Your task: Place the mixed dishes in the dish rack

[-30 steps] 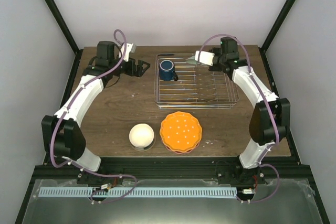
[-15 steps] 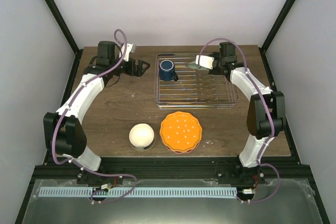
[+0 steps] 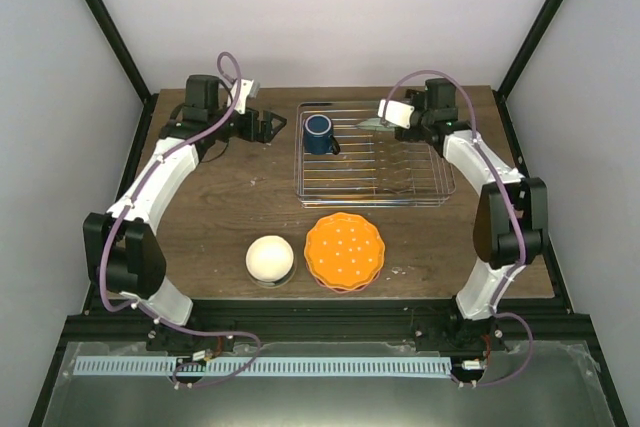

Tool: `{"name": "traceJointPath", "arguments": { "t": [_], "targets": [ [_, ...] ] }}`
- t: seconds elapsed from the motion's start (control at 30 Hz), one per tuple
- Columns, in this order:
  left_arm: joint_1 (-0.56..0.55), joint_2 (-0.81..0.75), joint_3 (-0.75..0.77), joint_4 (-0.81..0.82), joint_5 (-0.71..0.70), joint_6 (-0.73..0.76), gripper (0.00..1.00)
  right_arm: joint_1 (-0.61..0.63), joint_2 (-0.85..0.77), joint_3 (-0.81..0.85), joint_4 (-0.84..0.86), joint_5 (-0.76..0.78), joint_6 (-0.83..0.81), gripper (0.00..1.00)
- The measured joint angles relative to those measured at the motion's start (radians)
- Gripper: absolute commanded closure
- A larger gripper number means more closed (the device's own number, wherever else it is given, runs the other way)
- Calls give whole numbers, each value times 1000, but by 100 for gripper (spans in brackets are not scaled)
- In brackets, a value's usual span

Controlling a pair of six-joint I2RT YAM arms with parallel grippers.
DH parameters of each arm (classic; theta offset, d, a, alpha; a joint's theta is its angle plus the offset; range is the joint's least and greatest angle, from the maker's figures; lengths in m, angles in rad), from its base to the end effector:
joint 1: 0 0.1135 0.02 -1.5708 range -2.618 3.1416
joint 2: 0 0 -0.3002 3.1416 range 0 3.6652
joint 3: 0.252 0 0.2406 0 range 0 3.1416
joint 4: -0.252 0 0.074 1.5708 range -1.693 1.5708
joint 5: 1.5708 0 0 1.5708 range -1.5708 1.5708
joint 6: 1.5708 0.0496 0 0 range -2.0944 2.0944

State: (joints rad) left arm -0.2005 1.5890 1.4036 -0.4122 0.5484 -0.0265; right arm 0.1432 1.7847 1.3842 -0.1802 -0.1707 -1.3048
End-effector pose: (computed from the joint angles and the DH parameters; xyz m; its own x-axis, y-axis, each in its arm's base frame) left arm 0.3493 -0.0974 0.3642 -0.5669 0.0921 -0.8186 0.5775 0.7531 -0.3151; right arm 0.4189 0.0689 0.3038 0.1286 -0.9421 -0.3097 -0.5978 0.1755 -0.7822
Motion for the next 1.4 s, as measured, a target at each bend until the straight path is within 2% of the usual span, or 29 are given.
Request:
{"name": "traceJointPath", "arguments": {
  "t": [0.1,0.27,0.57,0.63,0.77,0.83,0.97,1.2,1.4],
  "targets": [
    [0,6,3,-2,11,-5,0,2,-50,-35,-13,0,12,12],
    [0,19,3,-6,23,-13,0,32,-177,-161,-24,26,14,11],
    [0,33,18,-40,67,-13,0,79,-256,-293,-88,43,85,10],
    [-5,33,22,-60,77,1,0,90,-284,-295,-106,26,124,1],
    [-45,33,26,-128,56,44,0,111,-362,-291,-84,-53,272,0],
    [-100,33,28,-170,37,69,0,116,-381,-268,-59,-93,381,0],
    [-199,31,27,-241,43,88,0,117,-344,-156,-39,-112,629,1],
    [-267,-23,-38,-372,-8,115,0,116,-143,186,-143,-23,1007,3],
    [-352,-68,-135,-441,-69,116,0,116,-113,228,-236,61,1221,3]
  ]
}}
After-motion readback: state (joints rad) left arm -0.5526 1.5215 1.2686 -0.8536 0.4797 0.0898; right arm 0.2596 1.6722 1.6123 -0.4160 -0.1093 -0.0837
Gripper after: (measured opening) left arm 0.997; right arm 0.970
